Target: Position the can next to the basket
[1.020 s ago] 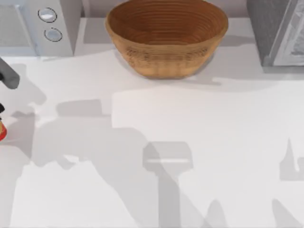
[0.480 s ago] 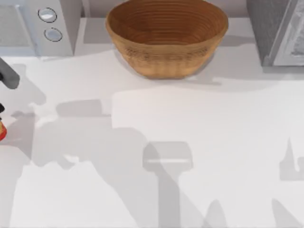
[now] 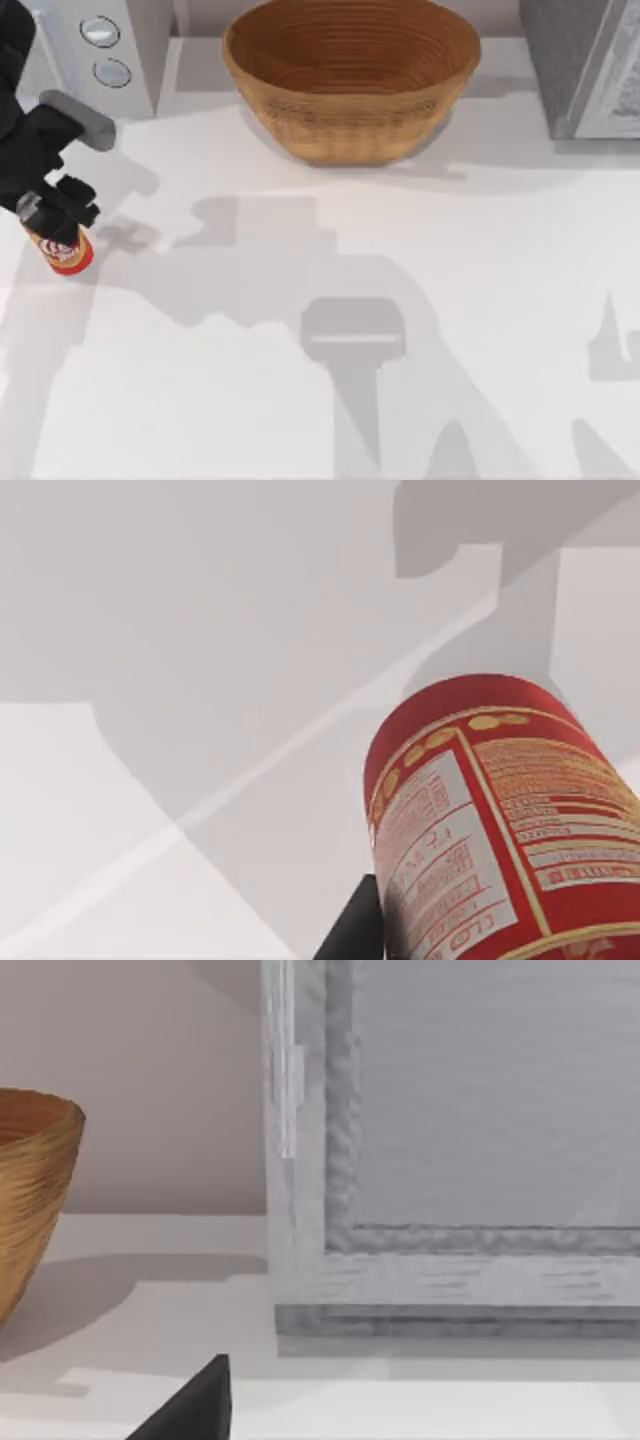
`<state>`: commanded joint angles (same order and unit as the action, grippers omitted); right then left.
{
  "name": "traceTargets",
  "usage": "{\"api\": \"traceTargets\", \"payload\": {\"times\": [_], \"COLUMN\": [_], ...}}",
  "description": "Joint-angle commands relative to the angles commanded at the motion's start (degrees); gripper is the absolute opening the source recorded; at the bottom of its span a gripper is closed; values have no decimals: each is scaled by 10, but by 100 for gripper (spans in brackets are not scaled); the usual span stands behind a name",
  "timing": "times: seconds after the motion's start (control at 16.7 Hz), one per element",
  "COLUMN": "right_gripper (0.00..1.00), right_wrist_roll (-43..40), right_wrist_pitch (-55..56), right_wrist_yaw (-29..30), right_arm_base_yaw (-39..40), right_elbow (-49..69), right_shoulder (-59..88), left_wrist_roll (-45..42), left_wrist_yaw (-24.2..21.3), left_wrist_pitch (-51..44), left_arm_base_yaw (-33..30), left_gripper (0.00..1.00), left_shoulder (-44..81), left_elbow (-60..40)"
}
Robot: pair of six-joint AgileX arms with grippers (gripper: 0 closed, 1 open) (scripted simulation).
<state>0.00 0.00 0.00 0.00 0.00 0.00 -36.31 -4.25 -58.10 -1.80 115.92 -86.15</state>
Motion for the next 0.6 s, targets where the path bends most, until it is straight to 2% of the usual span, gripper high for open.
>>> {"api": "traceTargets", "payload": {"times": [0.3,0.6], "right_gripper": [100,100], "right_wrist_roll": [0,0], "right_wrist_pitch": [0,0], "right_wrist_yaw": [0,0], "right_arm_base_yaw": [0,0], "right_elbow": [0,0], "right_shoulder": [0,0], "left_wrist_roll": [218,436], "left_wrist_yaw": [-30,-34], "left_wrist_pitch": [-24,-65], "left_arm_base_yaw": [-118,-230], "left_gripper": [0,0], "left_shoulder": [33,78], "left_elbow": [-64,-145]}}
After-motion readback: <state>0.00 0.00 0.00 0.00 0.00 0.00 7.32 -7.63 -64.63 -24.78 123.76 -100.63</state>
